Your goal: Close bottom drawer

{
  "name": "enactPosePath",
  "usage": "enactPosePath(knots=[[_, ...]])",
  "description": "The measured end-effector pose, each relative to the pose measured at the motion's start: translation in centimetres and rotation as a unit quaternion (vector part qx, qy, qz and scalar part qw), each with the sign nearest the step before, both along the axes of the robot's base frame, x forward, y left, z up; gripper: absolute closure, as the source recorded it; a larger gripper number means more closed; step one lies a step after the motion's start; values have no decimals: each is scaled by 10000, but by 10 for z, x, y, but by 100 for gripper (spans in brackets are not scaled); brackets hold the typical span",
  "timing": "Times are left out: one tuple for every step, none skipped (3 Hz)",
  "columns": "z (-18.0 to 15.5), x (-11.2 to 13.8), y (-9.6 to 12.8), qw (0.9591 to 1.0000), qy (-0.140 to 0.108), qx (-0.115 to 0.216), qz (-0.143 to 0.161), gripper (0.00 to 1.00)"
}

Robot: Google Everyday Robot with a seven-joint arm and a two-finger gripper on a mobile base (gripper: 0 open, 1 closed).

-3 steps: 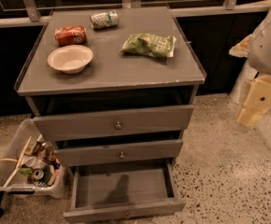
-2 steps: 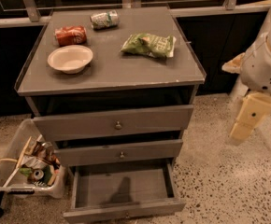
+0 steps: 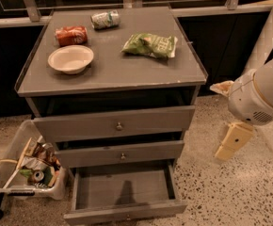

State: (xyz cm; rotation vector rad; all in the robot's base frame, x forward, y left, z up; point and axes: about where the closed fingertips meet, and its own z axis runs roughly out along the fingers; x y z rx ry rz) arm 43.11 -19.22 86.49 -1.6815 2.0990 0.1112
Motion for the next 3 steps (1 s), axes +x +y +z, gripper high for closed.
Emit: enactPosePath(knots=[[0,0,0,10000,3,-2,2,0],[-34,1,9,9997,126,205,14,0],[-102,11,16,9982,306,517,-42,0]])
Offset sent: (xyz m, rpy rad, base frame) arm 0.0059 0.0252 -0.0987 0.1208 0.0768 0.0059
